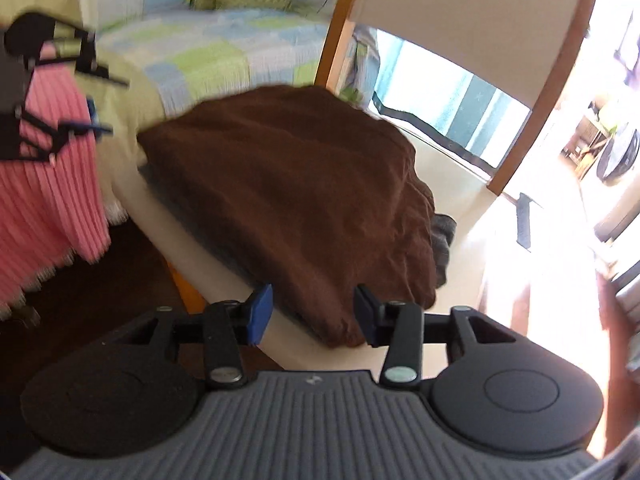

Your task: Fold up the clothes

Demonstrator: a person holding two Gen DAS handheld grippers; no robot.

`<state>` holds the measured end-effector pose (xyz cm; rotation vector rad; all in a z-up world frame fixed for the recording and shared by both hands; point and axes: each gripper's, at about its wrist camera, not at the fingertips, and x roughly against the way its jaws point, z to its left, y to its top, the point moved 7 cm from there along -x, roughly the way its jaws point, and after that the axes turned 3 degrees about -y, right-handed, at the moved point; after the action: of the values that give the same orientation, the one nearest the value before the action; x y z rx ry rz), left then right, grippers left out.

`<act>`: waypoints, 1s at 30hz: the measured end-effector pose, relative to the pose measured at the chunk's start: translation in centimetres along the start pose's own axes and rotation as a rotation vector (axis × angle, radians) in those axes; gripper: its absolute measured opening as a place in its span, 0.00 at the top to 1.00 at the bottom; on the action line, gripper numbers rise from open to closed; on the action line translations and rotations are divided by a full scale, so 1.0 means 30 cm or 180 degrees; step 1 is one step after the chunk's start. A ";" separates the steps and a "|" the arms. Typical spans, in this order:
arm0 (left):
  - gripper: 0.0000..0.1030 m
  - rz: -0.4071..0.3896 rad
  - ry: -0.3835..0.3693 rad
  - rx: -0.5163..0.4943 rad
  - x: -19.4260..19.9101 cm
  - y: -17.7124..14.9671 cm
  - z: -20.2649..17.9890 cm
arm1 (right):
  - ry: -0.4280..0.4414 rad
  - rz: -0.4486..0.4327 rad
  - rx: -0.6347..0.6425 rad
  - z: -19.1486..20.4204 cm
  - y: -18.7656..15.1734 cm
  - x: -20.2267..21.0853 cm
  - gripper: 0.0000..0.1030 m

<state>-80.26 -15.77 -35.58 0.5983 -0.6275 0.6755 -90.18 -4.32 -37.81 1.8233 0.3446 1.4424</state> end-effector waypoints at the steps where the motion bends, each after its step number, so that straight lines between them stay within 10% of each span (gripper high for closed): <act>1: 0.52 -0.0083 -0.0151 0.0414 0.002 0.052 0.046 | 0.0112 -0.0088 -0.0199 -0.010 0.024 -0.001 0.81; 8: 0.54 0.0085 -0.0631 0.1570 -0.243 0.052 -0.026 | 0.0277 -0.0017 -0.0437 0.016 -0.024 -0.136 0.82; 12: 0.55 0.0126 -0.0483 0.1561 -0.284 0.006 -0.063 | 0.0200 0.0182 -0.0408 0.002 -0.114 -0.198 0.82; 18: 0.55 -0.0154 -0.0289 0.1665 -0.198 0.191 0.181 | 0.0180 -0.0187 -0.0619 -0.074 0.090 -0.067 0.82; 25: 0.55 -0.0153 -0.0473 0.2123 -0.494 0.227 0.327 | 0.0109 -0.0456 -0.0910 -0.215 0.308 -0.249 0.82; 30: 0.55 0.0069 -0.0646 0.2283 -0.702 0.165 0.278 | 0.0039 -0.0189 -0.1098 -0.288 0.232 -0.461 0.82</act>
<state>-99.50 -26.25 -43.15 1.3393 -0.5717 0.8691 -104.22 -14.23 -42.12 1.5146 0.1428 1.3766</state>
